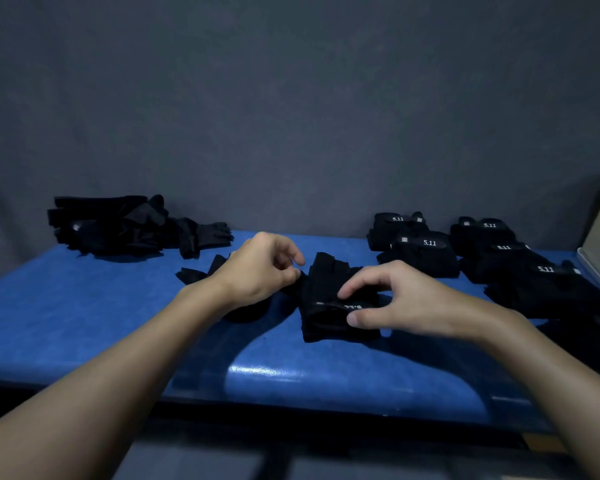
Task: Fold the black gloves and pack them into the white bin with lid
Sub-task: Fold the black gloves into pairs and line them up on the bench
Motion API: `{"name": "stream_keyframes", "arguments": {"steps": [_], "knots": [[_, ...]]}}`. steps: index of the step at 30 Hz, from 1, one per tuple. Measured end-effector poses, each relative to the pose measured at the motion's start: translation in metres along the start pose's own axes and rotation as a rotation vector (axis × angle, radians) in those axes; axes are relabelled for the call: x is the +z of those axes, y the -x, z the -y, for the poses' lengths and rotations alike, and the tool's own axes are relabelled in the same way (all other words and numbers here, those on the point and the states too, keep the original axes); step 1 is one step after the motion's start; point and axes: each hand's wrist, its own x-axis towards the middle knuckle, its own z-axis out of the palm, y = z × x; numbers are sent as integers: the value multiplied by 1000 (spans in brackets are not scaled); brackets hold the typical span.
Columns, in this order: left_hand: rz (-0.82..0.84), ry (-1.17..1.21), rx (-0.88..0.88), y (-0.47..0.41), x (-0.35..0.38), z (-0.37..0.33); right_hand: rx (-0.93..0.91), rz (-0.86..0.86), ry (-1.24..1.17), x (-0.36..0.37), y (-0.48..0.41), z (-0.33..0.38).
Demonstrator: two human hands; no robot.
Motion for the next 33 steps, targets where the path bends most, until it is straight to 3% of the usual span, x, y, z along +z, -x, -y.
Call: {"name": "stream_keyframes", "arguments": {"steps": [13,20,24,28,33], "knots": [[-63,45,3,-1,-7,4,-92,-131,-30,2,-2,2],[-2,-134,-29,4,-5,7,-52,-14,10,4,-2,-2],[-53,-160,89,8,-5,0,-68,-35,6,-4,2,1],[110,-209,209,15,1,-14,-75,-77,90,1,0,-5],[300,-399,169,20,8,-12,-10,50,198,2,0,-13]]}}
